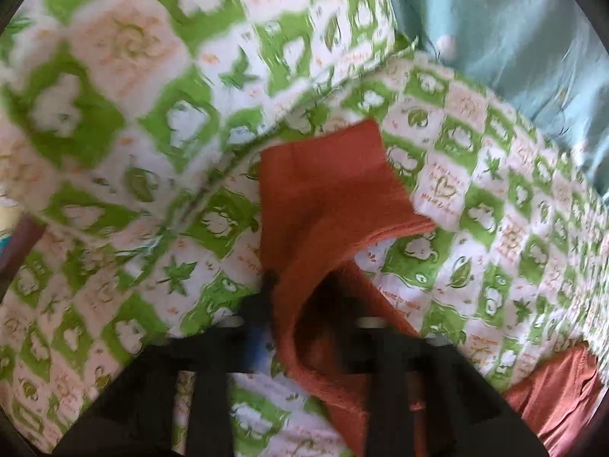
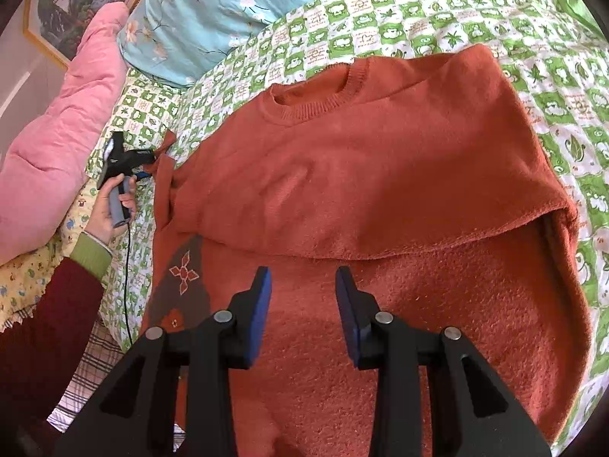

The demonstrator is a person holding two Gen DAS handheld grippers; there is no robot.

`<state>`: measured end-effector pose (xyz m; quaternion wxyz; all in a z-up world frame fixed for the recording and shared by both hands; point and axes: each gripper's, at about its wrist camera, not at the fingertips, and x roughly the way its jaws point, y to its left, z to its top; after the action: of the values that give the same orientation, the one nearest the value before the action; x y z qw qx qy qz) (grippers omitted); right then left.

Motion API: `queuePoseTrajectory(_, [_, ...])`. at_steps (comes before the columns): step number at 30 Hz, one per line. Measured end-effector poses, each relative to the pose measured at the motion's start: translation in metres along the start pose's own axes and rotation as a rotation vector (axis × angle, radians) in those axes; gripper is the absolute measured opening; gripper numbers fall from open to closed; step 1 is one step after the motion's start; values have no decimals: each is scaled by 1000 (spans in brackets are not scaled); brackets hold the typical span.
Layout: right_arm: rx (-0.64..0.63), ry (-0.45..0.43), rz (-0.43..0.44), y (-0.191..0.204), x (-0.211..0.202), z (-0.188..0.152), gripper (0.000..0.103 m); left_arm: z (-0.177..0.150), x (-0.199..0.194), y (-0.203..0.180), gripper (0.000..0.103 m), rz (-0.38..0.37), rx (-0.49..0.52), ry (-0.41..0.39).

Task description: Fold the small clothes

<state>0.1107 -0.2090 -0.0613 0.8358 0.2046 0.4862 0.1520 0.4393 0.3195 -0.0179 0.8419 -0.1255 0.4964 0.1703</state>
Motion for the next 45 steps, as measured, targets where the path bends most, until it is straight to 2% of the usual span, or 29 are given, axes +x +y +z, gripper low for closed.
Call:
queuePoseTrajectory(2, [-2,-1,-7,0,1,-1,36,0,-8,-4,6,3,27,-41])
queuePoseTrajectory(4, [-16,-1,-15,2,2,-3,36,-5,-27,-10,6,-30,43,-87])
queuePoseTrajectory(8, [-15,-6,-1,3,3,-5,36,-25,-77,-40,5,-128,117,-182])
queuePoseTrajectory(14, [3,-36,9,-2,-10,-8,36,-73,-151,-113,5,-334,208,-270])
queuePoseTrajectory(18, [23,-84,-5,-11,-30,-11,36,-118,-195,-169,5,-483,327,-297])
queuePoseTrajectory(22, [61,-126,-21,-25,-46,-13,36,-174,-222,-231,5,-620,460,-287])
queuePoseTrajectory(25, [91,-144,-31,-36,-53,-16,36,-212,-221,-273,5,-666,544,-255])
queuePoseTrajectory(28, [106,-159,-38,-42,-59,-18,36,-245,-199,-308,6,-661,613,-193])
queuePoseTrajectory(33, [142,-173,-31,-48,-63,-18,36,-283,-163,-330,12,-618,687,-96])
queuePoseTrajectory(36, [159,-188,-21,-47,-62,-16,36,-294,-151,-323,33,-612,690,-54])
queuePoseTrajectory(39, [152,-183,-7,-41,-54,-11,36,-300,-155,-309,52,-608,683,-62])
queuePoseTrajectory(42, [160,-166,-2,-38,-40,-4,36,-304,-167,-285,58,-594,678,-87])
queuePoseTrajectory(45, [116,-149,-36,-26,-22,6,36,-304,-179,-247,62,-561,645,-121])
